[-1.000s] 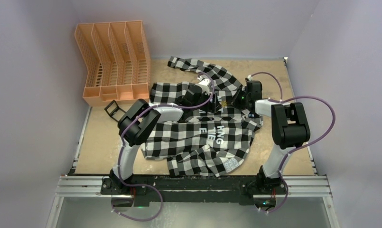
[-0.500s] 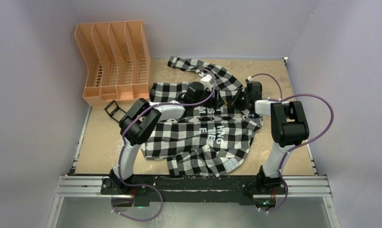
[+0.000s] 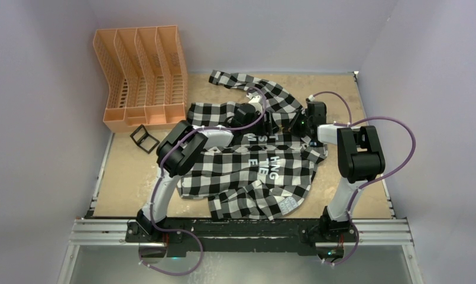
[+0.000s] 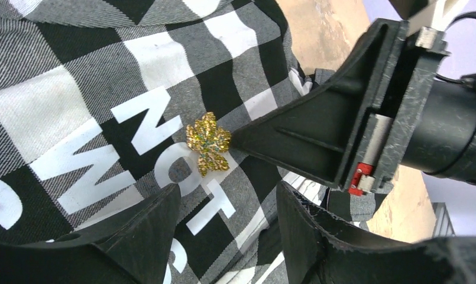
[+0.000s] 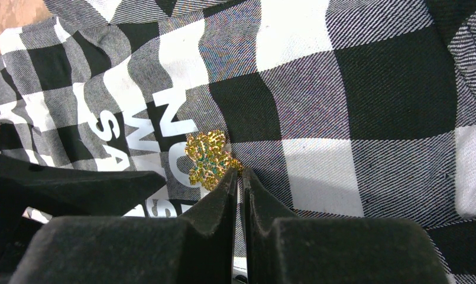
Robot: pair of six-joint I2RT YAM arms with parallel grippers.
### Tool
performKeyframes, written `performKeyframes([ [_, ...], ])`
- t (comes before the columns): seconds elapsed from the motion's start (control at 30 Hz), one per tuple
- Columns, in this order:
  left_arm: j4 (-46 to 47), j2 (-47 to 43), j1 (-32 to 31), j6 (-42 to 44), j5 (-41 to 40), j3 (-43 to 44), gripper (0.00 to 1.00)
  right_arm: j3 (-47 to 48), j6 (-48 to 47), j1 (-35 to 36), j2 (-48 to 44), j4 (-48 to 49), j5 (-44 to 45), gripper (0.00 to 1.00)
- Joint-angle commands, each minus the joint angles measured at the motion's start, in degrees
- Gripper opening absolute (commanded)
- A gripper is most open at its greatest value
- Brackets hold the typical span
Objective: Remove the brooch from the garment
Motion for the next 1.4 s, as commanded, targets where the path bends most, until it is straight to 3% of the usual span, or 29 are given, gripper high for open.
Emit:
performKeyframes([
  [0.0,5.1,1.8,1.0,-4.3,3.2,2.1,0.57,1.0,-1.1,-0.3,1.5,-0.6,0.8,0.10],
  [0.37,7.4,5.0,1.0,-6.6,5.1,3.7,0.46,1.2,-1.5,-0.2,1.2,-0.5,1.3,0.10],
  [0.67,8.7,6.7,1.0,-7.9,6.6,4.9,0.43,1.2,-1.5,-0.2,0.9,-0.5,1.4,0.10],
  [1.0,11.9,7.2,0.9,-10.3,8.2,4.2,0.29,1.1,-1.5,-0.2,0.9,0.1,1.4,0.10],
  [1.37,13.0,9.2,0.9,-12.3,8.2,4.0,0.21,0.2,-1.5,-0.2,-0.7,1.1,1.2,0.11],
])
